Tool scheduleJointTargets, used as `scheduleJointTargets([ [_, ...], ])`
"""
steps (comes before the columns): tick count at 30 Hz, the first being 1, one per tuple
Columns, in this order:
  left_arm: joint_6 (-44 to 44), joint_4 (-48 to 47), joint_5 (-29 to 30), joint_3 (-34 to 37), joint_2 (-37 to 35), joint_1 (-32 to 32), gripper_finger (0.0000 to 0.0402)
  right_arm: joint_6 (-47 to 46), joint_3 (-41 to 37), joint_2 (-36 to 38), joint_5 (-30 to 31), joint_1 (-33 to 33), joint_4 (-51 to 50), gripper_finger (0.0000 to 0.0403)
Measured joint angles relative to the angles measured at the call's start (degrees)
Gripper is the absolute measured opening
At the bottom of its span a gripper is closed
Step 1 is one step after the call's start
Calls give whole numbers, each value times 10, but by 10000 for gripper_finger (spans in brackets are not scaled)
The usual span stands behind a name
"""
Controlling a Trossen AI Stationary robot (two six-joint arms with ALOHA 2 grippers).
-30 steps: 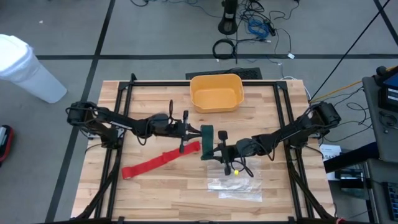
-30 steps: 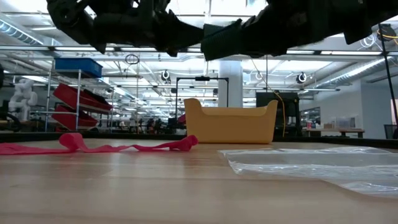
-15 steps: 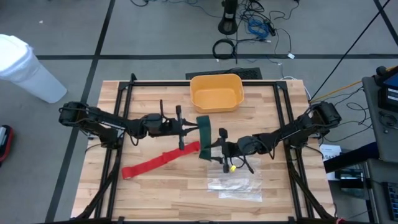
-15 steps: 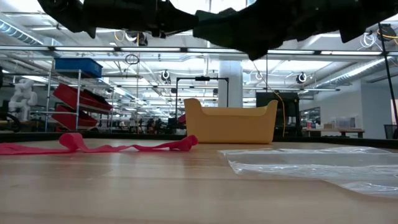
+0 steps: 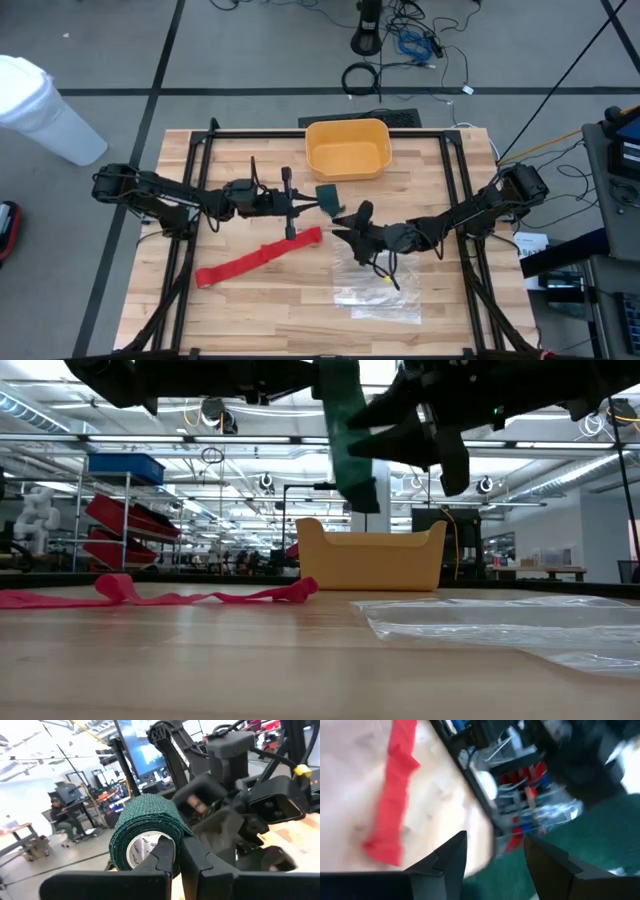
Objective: Roll bandage
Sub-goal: Roll the green bandage
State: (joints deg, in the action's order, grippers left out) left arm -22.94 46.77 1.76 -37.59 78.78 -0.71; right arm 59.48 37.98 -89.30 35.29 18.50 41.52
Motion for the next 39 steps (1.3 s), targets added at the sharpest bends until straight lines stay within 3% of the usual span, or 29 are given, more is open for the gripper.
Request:
scheduleJointTargets([
  [3, -1, 0, -1, -6, 0, 0, 13, 70, 0, 0, 56, 19, 40, 183],
  [5, -5, 0, -2, -6, 0, 0, 13, 61, 0, 0, 104, 37, 77, 183],
  [8, -14, 2, -2, -6, 0, 0, 13, -21, 0, 0, 167, 54, 108, 183],
  [11, -15, 1, -2, -6, 0, 0, 13, -170, -1, 0, 217, 52, 96, 183],
  [14, -13, -2, -2, -7, 0, -1, 13, -335, -11, -1, 132, 37, 36, 183],
  [17, -3, -6, -3, -7, 0, -3, 13, -440, -13, -1, 45, 17, -12, 183],
  [22, 1, -18, -48, -7, 0, -3, 13, -510, -13, 0, -41, -11, -31, 183],
  [29, 1, -18, -51, -7, 0, -3, 13, -591, -13, 0, -199, -58, -33, 173],
  [32, 2, -18, -56, -7, 0, -5, 13, -609, -13, -3, -207, -68, -35, 139],
  [39, 32, -4, -77, -7, 0, -9, 13, -602, -13, -30, -206, -69, -32, 10],
])
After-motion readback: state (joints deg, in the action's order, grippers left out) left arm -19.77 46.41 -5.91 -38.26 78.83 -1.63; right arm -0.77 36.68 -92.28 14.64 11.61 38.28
